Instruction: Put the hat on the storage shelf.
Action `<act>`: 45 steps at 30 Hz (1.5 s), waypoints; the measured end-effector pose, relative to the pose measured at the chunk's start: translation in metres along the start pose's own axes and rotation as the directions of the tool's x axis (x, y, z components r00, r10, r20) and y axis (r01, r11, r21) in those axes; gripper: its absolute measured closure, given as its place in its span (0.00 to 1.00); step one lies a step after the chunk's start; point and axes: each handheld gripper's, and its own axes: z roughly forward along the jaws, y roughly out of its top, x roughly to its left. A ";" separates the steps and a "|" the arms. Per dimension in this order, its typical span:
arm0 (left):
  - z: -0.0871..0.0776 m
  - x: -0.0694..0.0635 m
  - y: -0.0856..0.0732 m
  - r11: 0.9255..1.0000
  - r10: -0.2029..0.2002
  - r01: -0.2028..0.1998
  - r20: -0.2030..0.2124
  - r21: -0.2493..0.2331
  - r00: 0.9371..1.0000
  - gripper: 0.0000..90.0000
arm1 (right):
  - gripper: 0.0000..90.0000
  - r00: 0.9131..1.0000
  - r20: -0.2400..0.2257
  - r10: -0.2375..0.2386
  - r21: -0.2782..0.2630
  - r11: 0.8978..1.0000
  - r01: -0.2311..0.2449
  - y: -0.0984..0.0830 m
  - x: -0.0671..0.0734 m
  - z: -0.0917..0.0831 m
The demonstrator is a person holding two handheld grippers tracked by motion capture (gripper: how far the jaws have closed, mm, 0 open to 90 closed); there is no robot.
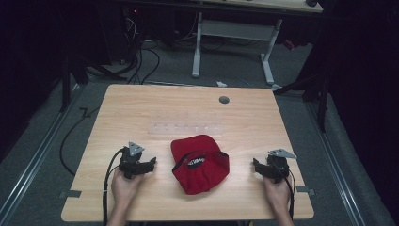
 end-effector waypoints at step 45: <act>0.002 -0.003 -0.001 1.000 0.004 -0.004 -0.004 0.011 1.000 0.20 | 0.31 1.000 -0.020 -0.016 0.007 1.000 0.016 -0.001 0.001 -0.001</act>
